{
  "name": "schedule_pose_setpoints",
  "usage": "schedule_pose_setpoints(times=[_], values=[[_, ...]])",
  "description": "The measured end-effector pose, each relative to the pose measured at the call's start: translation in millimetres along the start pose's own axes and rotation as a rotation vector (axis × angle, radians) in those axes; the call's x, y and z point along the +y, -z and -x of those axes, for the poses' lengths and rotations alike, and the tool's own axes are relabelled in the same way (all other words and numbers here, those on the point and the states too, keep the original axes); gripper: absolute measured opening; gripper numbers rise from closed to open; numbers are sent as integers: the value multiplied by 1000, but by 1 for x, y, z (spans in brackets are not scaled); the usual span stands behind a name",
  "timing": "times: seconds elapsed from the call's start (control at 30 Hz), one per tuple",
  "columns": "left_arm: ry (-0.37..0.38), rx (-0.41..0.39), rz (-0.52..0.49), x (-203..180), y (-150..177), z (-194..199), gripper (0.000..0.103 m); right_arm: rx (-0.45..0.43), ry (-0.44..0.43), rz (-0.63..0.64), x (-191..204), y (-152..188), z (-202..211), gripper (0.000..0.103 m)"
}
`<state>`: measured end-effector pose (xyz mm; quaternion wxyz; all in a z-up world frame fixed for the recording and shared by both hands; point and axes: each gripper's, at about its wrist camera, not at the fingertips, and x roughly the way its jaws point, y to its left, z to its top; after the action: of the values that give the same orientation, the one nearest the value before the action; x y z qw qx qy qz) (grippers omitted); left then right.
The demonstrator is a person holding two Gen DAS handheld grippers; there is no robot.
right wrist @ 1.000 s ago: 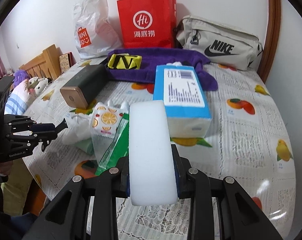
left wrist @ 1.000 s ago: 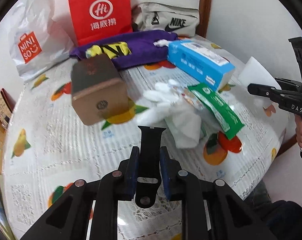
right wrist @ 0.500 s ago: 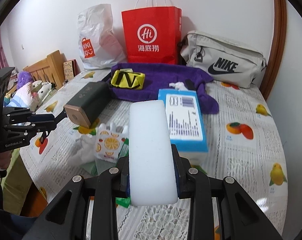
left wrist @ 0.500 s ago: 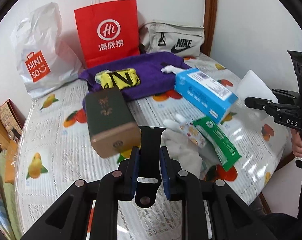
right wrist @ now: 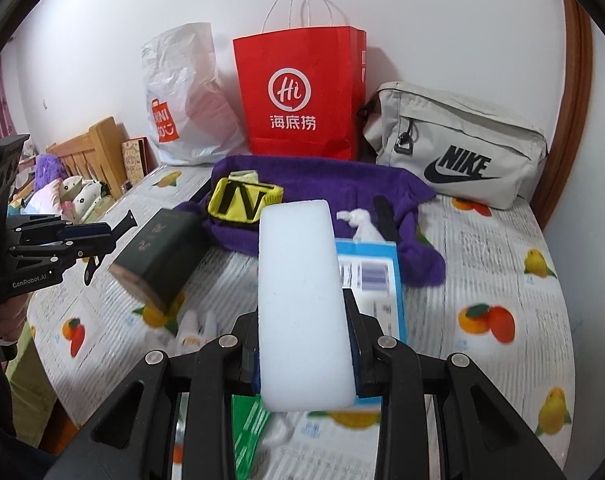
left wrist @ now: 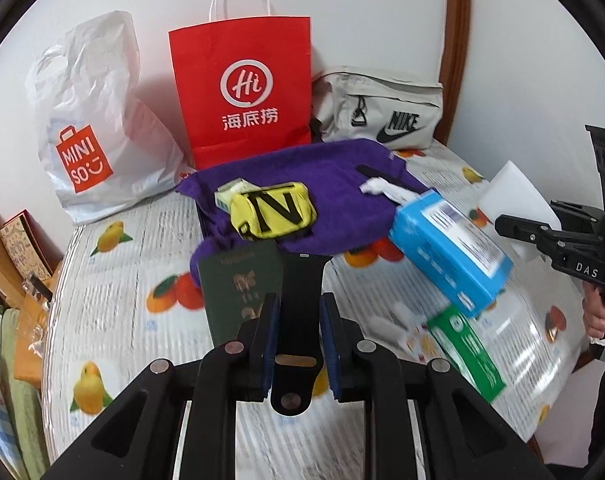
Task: Organize soft objects
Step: 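Carry the black strap in the left tool and sponge in the right tool over the towel, then open the left tool to drop the strap while the right tool releases the sponge onto the towel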
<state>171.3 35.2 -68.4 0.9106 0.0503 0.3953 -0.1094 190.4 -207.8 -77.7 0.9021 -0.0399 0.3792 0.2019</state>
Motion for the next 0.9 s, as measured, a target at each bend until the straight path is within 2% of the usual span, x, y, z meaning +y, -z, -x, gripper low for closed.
schedule_pose_setpoints(times=[0.47,0.9], values=[[0,18,11,24,-61,-60,20,4,-6,-26,-26,-54,-56,30],[18,63,37,33,-87,-107,20,57,3,-17,-43,-80,-111,31]])
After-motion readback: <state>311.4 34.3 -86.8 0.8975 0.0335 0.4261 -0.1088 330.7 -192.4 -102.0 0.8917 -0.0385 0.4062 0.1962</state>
